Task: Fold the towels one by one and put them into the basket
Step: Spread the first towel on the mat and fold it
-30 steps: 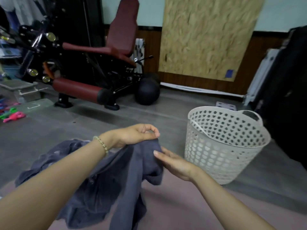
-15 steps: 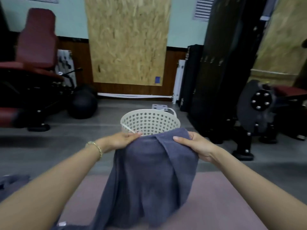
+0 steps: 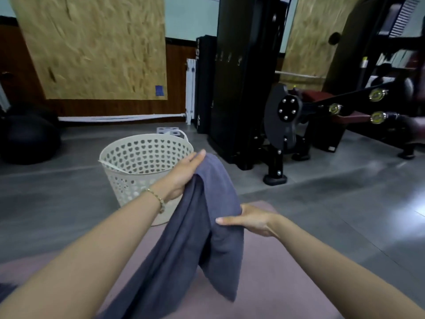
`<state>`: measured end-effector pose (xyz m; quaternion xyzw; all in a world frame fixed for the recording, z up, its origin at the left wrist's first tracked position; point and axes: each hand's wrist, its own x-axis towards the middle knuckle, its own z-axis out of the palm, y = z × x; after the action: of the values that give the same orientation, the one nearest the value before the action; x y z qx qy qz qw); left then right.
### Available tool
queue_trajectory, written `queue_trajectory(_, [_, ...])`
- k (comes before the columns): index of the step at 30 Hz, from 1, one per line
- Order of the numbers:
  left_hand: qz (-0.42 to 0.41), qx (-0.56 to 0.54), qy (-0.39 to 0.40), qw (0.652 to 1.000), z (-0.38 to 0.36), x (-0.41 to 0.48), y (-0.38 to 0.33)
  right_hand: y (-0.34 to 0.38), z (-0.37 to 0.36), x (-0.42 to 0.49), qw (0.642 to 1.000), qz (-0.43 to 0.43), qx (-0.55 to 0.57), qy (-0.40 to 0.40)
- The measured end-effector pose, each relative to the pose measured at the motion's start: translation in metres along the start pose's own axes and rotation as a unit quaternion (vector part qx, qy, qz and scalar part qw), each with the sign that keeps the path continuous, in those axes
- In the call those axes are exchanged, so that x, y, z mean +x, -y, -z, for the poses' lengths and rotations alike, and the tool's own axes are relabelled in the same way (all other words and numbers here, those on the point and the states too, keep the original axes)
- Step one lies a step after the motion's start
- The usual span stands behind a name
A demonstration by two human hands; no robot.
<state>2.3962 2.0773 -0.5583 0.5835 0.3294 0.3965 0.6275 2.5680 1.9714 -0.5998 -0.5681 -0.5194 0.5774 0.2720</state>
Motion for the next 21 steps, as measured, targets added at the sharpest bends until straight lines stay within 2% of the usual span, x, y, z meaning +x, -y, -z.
queue_trajectory(5, [-0.011, 0.029, -0.082, 0.996, 0.027, 0.011, -0.015, -0.011, 0.006, -0.011, 0.997, -0.015, 0.066, 0.043])
queue_trajectory(11, [0.021, 0.066, -0.083, 0.994, 0.004, 0.05, 0.005, -0.019, 0.044, -0.019, 0.994, -0.018, 0.105, 0.022])
queue_trajectory(16, [0.056, 0.089, -0.056, 0.993, -0.053, 0.11, 0.076, -0.081, 0.095, -0.008, 0.989, -0.041, 0.139, 0.0])
queue_trajectory(21, [0.071, 0.175, -0.041, 0.981, -0.116, 0.172, 0.19, -0.19, 0.143, 0.022, 0.975, -0.088, 0.202, -0.026])
